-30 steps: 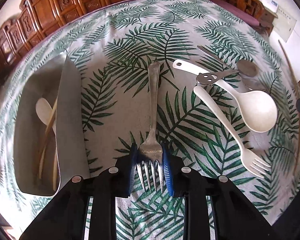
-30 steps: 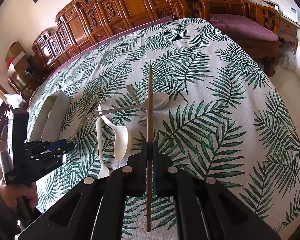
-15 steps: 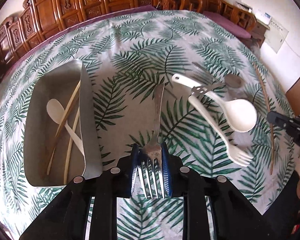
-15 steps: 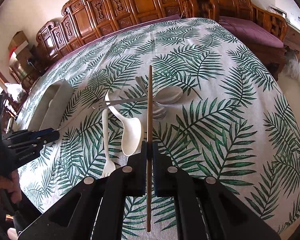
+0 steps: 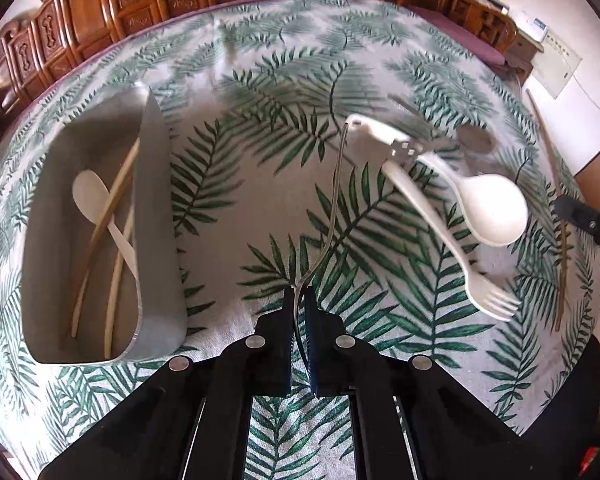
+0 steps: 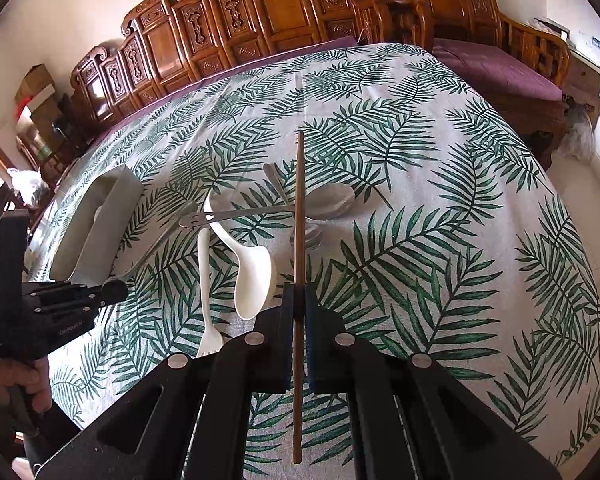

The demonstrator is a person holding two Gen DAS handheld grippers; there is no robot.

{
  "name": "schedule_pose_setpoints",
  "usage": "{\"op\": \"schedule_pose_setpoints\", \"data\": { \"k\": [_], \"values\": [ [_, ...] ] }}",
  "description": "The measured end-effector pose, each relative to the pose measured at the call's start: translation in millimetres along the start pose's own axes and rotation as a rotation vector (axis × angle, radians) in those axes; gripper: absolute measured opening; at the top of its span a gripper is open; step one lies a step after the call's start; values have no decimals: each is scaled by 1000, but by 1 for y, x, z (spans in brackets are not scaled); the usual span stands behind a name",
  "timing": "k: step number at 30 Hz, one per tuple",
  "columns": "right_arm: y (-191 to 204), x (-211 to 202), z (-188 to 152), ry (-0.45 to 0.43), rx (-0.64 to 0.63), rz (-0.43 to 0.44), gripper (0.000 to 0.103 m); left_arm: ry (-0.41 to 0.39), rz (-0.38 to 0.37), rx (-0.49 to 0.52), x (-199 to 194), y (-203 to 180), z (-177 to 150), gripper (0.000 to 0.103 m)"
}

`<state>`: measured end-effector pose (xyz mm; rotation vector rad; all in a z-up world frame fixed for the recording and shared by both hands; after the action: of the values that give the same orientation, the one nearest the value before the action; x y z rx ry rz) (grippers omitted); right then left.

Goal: Organize utensils
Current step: 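Carry the fork and chopstick to the grey tray and open both tools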

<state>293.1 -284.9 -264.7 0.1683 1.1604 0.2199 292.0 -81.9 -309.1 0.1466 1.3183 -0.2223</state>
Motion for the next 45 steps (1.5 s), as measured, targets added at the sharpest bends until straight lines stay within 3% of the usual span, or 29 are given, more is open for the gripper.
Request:
{"op": "schedule_pose_setpoints", "data": {
  "k": [9, 18, 27, 37, 45],
  "values": [
    [39, -3, 15, -4, -57, 15, 6, -97, -21, -34, -47, 17, 14, 4],
    [111, 4, 39, 1, -135, 59, 6, -158, 8, -110, -79, 74, 15, 4],
    [185, 16, 60, 12, -213, 107, 6, -144, 14, -202, -71, 129, 6, 4],
    [235, 33, 78, 32, -263, 127, 6, -115, 4, -261, -53, 152, 6, 5],
    [275, 46, 95, 48, -308, 154, 6, -177, 5, -276, -74, 167, 7, 10]
  ]
}}
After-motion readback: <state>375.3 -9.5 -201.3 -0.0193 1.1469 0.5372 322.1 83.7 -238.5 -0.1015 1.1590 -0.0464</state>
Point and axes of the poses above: each gripper's, at about its wrist camera, not at the fingertips, and x roughly the way its jaws point, y to its left, z to its top, the point moved 10 cm from there along x, roughly the way its jaws point, and after that the axes turned 9 degrees about y, right-handed, at the moved point
